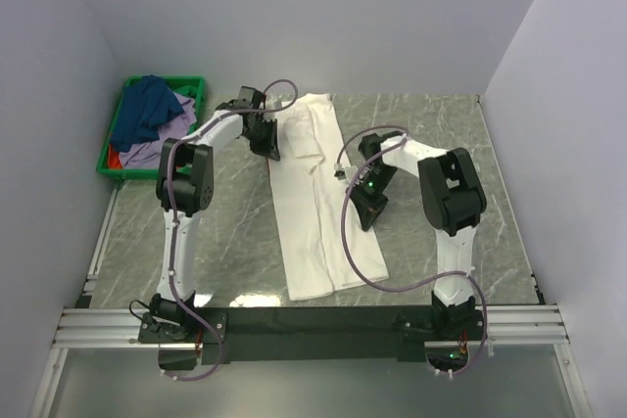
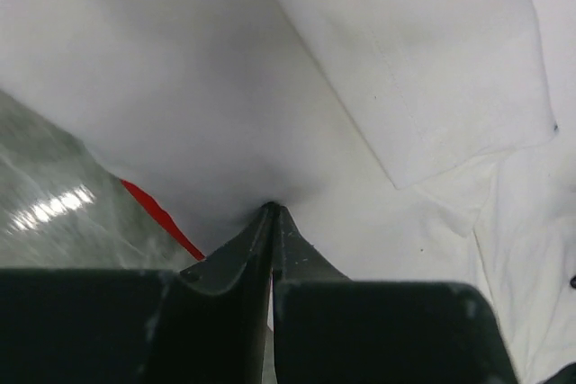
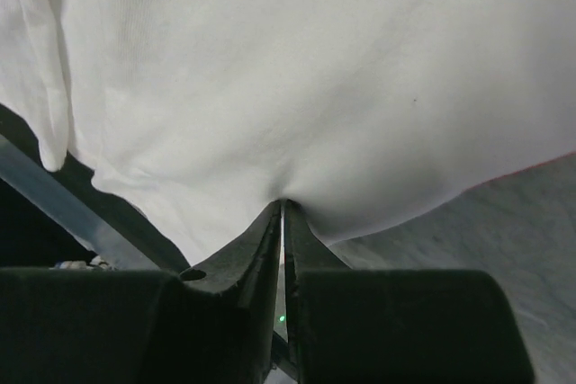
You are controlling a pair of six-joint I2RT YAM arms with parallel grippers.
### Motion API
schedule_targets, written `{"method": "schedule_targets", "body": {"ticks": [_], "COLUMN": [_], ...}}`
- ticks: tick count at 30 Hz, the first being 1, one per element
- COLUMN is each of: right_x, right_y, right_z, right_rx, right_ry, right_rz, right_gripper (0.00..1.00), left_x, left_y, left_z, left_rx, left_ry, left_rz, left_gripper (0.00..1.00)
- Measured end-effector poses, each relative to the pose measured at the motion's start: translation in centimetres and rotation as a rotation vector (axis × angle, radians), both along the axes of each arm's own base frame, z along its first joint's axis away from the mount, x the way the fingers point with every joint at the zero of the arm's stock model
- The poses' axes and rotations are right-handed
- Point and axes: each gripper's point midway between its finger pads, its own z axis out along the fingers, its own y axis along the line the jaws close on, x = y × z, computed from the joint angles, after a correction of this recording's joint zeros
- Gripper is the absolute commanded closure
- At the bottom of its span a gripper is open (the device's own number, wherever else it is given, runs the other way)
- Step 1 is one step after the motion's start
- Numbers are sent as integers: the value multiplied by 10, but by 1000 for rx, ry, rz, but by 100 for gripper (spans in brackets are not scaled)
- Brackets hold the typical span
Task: Fold and stack the t-shirts
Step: Fold the tshirt
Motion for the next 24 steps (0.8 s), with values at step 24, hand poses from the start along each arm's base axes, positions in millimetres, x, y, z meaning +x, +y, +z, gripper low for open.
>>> {"method": "schedule_targets", "body": {"ticks": [24], "right_x": [18], "right_y": [67], "right_z": [0], "right_rx": [106], "right_ry": [17], "right_rz": [-127], "right_gripper": [84], "left_x": [50], "left_y": [30], "left_z": [10], "left_rx": [45], "left_ry": [-213], "left_rz": [-131], "left_gripper": [61]}}
